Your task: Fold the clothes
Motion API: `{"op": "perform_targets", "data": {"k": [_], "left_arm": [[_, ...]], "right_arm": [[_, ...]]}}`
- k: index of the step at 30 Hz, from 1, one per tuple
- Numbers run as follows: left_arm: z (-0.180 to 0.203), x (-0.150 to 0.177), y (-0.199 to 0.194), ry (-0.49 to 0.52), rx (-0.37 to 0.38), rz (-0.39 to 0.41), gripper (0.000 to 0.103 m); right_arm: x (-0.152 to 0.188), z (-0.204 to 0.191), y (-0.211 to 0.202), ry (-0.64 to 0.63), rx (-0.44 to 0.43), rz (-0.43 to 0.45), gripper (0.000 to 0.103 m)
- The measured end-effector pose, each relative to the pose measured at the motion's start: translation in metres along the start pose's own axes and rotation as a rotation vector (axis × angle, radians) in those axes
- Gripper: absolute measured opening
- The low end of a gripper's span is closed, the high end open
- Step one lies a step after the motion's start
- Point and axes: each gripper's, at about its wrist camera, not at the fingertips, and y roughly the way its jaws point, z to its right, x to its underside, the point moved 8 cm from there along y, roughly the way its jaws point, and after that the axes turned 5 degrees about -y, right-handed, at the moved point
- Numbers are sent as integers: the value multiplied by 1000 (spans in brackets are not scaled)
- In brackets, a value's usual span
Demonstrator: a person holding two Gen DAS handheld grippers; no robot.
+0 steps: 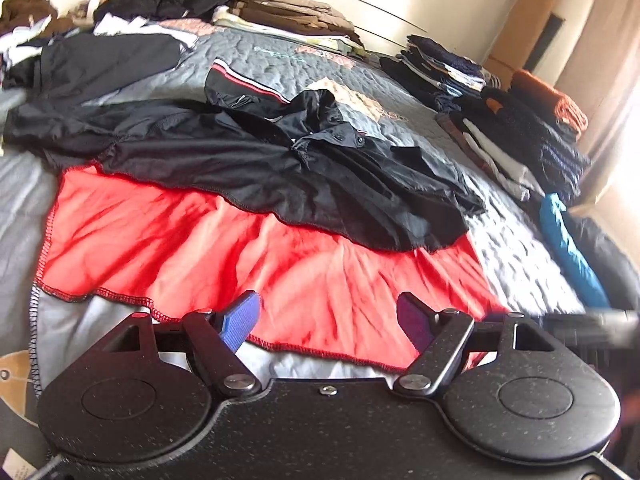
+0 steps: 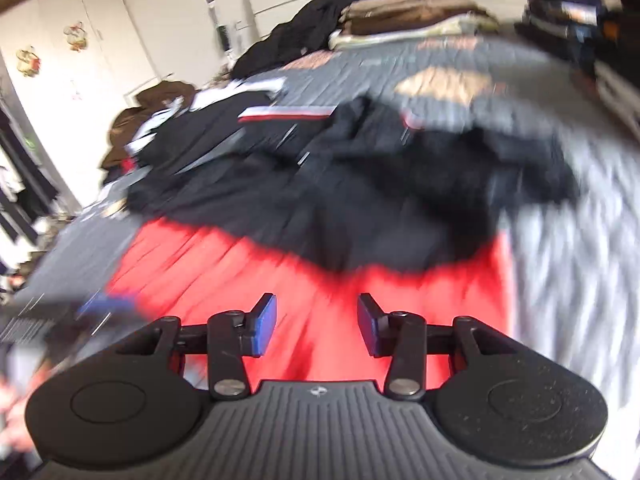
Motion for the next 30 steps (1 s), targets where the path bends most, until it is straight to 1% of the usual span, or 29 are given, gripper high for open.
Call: {"op": "perform_targets", "data": {"k": [2, 3, 8, 11, 13, 16, 17, 21, 23, 26, 28, 30], "left_arm": [[1, 5, -5, 31, -19, 4, 75], [0, 9, -8, 47, -31, 6, 75], [-6, 30, -32, 147, -95, 25, 75], [-9, 47, -47, 204, -122, 39, 75], [-13, 60, -56, 222, -134, 37, 75], [-19, 78, -71, 237, -147, 43, 75], [-22, 84, -77, 242, -159, 51, 75], [-42, 102, -100, 240, -232, 51, 75], [-50, 111, -112, 264, -270, 44, 75], [-48, 127, -127, 387, -301, 17, 75], [-43, 134, -136, 493, -317, 1, 75], [-40, 139, -144, 599, -356, 2, 75]], "right_arm": [[28, -14, -9, 23, -19, -17, 44], [37, -18, -12, 26, -18, -13, 44], [67, -32, -27, 46, -8, 50, 44], [73, -34, -37, 37, 7, 78, 44], [76, -36, -44, 27, 16, 93, 50], [79, -43, -53, 7, 19, 89, 58], [80, -48, -56, -7, 11, 85, 59], [77, -63, -63, -54, -3, 75, 65], [76, -70, -66, -77, -10, 70, 67], [74, -74, -67, -72, -18, 46, 69], [75, -75, -66, -82, -16, 25, 70], [75, -75, -65, -87, -15, 8, 71]]}}
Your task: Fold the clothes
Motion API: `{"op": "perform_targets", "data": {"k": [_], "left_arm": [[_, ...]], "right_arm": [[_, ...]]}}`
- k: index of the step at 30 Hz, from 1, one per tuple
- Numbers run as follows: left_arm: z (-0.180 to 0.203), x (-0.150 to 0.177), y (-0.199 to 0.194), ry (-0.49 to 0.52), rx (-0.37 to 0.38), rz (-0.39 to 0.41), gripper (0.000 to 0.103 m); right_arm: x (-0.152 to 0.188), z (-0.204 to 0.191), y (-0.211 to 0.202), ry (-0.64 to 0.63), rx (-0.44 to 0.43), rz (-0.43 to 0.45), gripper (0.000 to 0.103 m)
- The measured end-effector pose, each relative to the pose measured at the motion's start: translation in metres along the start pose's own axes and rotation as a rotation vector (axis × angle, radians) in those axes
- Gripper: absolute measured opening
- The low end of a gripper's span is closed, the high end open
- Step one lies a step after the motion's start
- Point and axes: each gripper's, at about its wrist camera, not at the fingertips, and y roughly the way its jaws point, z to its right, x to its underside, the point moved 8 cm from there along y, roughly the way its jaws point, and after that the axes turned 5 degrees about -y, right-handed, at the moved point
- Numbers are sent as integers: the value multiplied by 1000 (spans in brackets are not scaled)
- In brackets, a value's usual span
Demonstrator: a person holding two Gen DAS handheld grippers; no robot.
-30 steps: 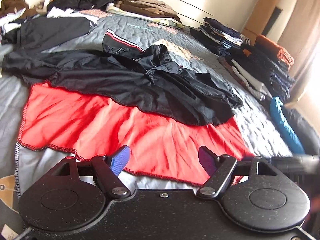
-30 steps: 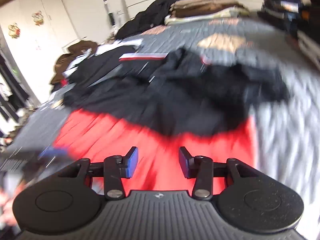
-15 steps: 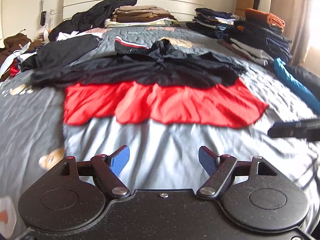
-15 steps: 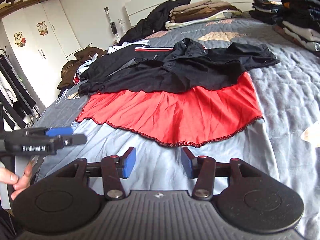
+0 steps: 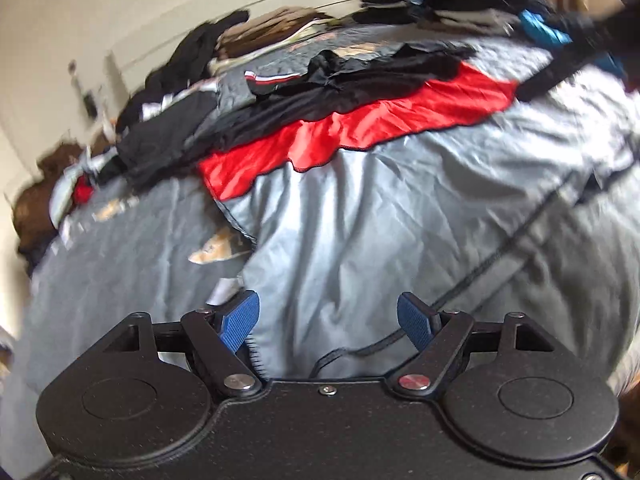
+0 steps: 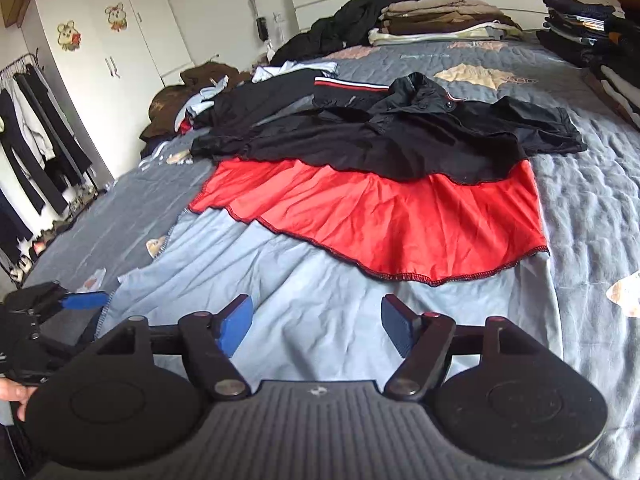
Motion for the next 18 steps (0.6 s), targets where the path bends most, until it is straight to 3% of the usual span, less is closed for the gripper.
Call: {"op": "perform_targets", "data": {"k": [5, 9, 12, 14, 18], "left_arm": [[-3, 16, -9, 129, -4, -33, 75], [1, 27, -10, 222, -10, -41, 67], [5, 32, -5, 303, -36, -49, 43], [6, 36, 0, 340, -25, -74, 17], [-9, 38, 0, 347, -27, -104, 5]], "right_arm": [[1, 3, -3, 18, -16, -7, 71], [2, 5, -6, 32, -28, -12, 71], [2, 7, -7, 43, -37, -16, 72], [3, 8, -8, 48, -40, -19, 72], [4, 11, -9, 46, -30, -27, 72]]}}
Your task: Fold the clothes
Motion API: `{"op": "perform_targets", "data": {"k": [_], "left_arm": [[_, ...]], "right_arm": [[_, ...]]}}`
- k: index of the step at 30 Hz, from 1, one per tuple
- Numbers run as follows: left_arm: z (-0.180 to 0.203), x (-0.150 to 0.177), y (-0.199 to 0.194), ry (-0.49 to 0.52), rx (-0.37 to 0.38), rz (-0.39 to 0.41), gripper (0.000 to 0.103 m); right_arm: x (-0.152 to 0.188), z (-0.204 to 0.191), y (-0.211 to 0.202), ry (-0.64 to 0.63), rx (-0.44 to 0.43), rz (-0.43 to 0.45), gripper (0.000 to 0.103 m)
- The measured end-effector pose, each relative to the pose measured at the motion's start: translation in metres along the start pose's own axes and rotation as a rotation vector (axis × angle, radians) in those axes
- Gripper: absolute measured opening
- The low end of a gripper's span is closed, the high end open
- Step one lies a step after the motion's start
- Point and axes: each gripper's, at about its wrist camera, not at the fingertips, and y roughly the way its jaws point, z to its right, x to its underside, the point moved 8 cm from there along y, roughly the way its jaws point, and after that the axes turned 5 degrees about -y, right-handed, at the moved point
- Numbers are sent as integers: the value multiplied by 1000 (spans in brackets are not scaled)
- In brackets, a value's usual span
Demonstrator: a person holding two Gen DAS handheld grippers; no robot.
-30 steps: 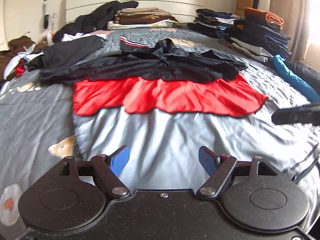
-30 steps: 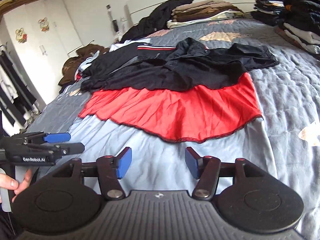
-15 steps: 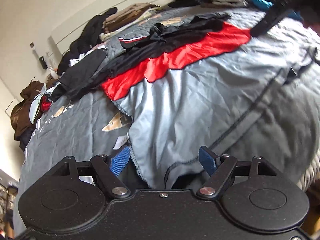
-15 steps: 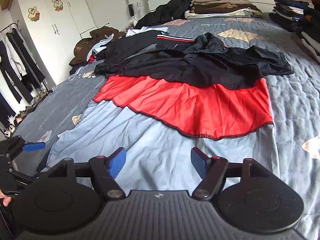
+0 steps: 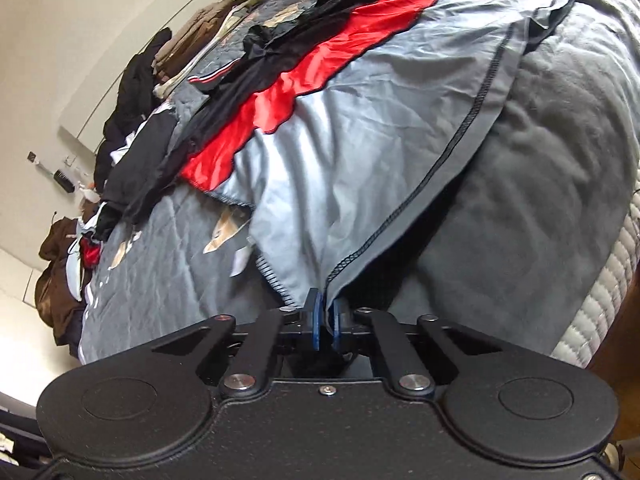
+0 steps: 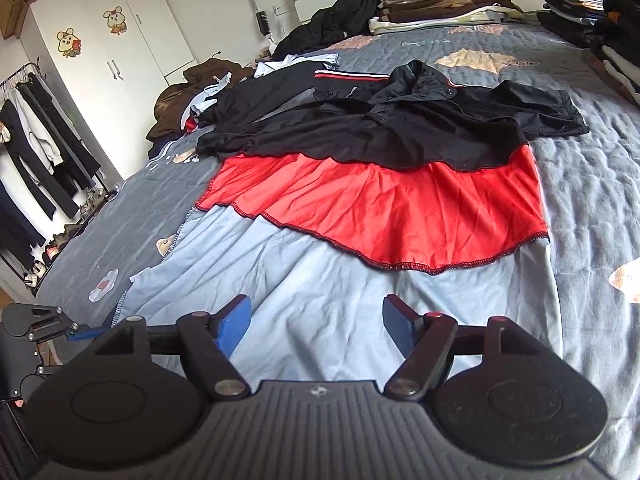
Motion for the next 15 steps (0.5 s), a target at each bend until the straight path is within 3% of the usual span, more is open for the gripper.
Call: {"op": "perform_targets", "data": {"k": [10, 12, 14, 15], "left_arm": [[-41, 26, -13, -2, -27, -109, 6], [-48, 25, -18, -38, -18, -108, 21], [-59, 14, -12, -155, -1, -64, 59], [-65, 9, -9, -213, 7, -42, 68]], "right_arm": [[3, 8, -2, -4, 26, -18, 72], [4, 10, -2, -5, 32, -22, 72], [3, 14, -5, 11, 33, -10, 72], [2, 16, -7, 21, 34, -3, 72]]}}
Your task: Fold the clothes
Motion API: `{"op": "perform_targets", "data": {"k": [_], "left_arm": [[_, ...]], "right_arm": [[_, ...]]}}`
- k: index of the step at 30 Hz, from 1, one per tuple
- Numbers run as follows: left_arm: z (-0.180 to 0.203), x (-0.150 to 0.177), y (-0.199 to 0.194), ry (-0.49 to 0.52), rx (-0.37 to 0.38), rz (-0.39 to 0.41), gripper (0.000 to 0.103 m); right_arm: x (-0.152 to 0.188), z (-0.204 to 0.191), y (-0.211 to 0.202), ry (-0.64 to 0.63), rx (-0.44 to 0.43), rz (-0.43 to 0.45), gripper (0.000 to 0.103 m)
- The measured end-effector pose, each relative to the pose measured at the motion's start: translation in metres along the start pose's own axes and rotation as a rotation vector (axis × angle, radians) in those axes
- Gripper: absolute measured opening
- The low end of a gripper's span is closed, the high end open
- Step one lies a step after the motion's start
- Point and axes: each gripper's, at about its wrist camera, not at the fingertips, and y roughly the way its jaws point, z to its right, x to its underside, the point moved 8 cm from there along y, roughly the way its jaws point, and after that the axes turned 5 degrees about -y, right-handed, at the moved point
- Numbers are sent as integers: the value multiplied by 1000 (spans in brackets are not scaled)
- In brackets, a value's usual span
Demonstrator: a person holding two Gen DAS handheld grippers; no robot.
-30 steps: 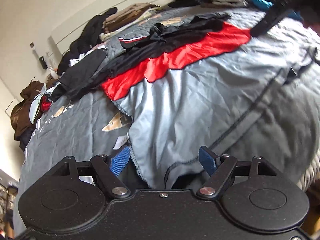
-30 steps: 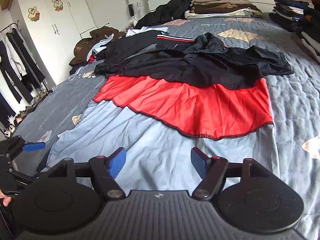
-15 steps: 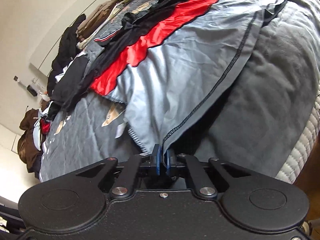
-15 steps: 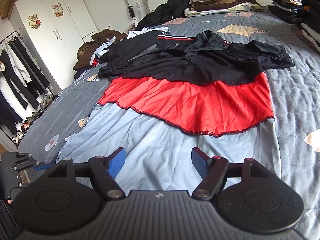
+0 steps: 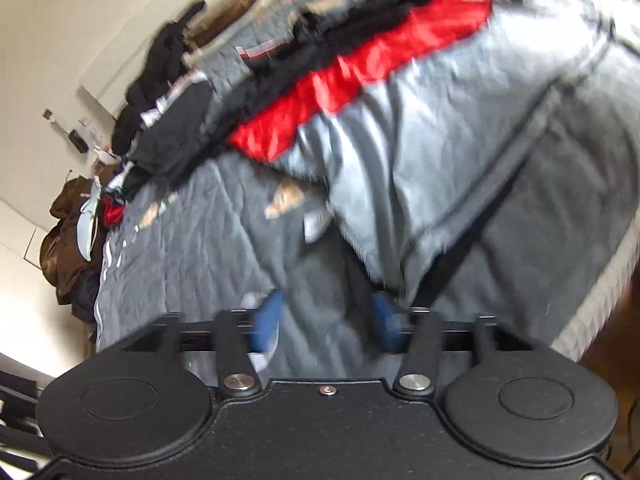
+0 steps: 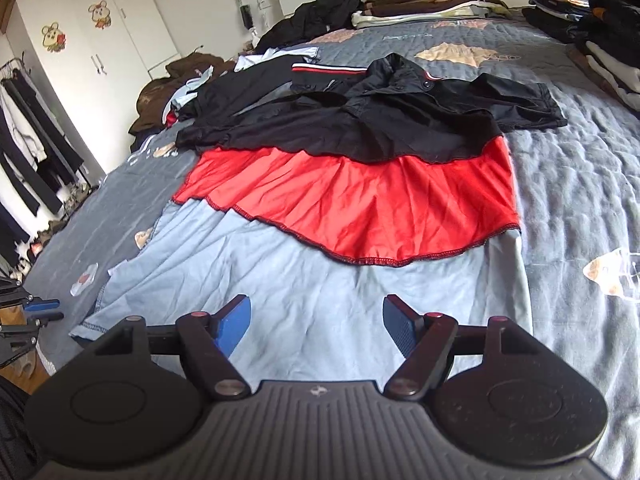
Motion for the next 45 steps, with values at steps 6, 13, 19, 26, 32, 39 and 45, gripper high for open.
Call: {"op": "perform_targets", "data": {"k": [6, 13, 19, 26, 32, 39, 45], "left_arm": [[-29, -40, 15, -348, 70, 126, 72], [-69, -88, 30, -755, 151, 272, 71], [-124, -101, 94, -1109, 215, 335, 64], [-159, -122, 164, -1230, 222, 317, 50], [-181, -123, 222, -1274, 133, 224, 50], [-194, -139, 265, -1256, 94, 175, 50], [-199, -149, 263, -1232, 55, 218, 5]], "right_arm": [[-6, 7, -2, 50, 11, 39, 72], [-26, 6, 1, 124, 1, 124, 72], [-66, -11, 22, 191, -141, 163, 72], [-116, -33, 62, 105, -238, 169, 72], [-110, -18, 87, 164, -247, 190, 72], [-113, -5, 86, 166, -229, 210, 72], [-116, -1, 86, 178, -227, 216, 72]]}}
